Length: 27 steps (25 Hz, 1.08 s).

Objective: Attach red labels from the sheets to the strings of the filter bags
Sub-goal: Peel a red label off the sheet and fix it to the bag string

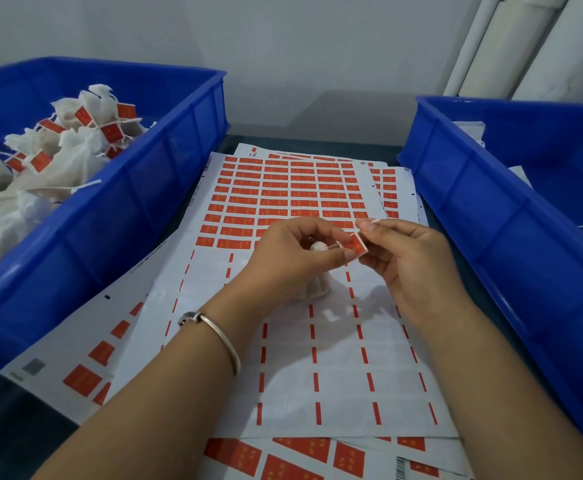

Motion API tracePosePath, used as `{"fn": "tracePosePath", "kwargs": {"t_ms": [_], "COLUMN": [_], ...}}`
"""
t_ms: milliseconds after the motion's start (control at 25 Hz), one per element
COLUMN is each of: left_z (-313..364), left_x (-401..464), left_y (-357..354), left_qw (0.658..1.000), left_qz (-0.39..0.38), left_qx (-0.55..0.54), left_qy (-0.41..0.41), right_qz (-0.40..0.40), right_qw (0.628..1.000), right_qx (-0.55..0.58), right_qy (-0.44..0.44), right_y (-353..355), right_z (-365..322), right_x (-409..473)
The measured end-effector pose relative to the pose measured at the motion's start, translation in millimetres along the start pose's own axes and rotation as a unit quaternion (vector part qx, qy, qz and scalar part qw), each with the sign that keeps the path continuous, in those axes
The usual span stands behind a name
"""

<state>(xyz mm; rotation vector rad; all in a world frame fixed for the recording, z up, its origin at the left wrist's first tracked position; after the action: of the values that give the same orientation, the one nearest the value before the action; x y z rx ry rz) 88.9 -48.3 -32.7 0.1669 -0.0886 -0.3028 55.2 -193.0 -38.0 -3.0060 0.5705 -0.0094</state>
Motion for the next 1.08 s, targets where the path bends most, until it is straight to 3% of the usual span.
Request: {"fn": "tracePosePath", "kwargs": {"t_ms": [240, 480, 760, 960, 1080], "left_z": [-2.1, -6.4, -7.7, -4.7, -2.2], "left_x": [-0.7, 3.1, 3.8, 1.4, 1.0], "left_y": [-0.5, 0.5, 1.3, 6.5, 9.8], "left_qw": [0.997, 0.994, 0.998, 0.998, 0.998], "left_qz": [0.031, 0.04, -0.006, 0.051, 0.047], "left_qx": [0.045, 0.079, 0.058, 0.042, 0.03], "left_qy": [-0.055, -0.066, -0.013, -0.005, 0.02], "right_qz": [-0.012, -0.027, -0.011, -0.033, -0.024], "right_qw": [1.0, 0.989, 0.973, 0.983, 0.984], "right_qx": [-0.01, -0.108, -0.17, -0.135, -0.141], "right_qy": [0.014, 0.099, 0.154, 0.122, 0.111], "right_y": [-3.6, -7.7, -9.0, -9.4, -11.4], "right_z": [5.7, 2.0, -1.2, -0.1, 3.1], "right_x": [1.9, 2.1, -1.1, -3.0, -3.1]}}
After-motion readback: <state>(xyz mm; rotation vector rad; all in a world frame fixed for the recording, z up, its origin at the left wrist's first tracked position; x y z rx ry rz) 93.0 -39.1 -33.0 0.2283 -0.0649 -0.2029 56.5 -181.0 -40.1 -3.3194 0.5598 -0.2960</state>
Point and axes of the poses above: each hand's wrist, its own x-axis towards the middle knuckle, its own y-axis out of the back of the hand, z = x × y, the point moved 3 cm from there along x, towards the middle knuckle, and after that the axes turned 2 degrees about z, right-handed, at the moved point
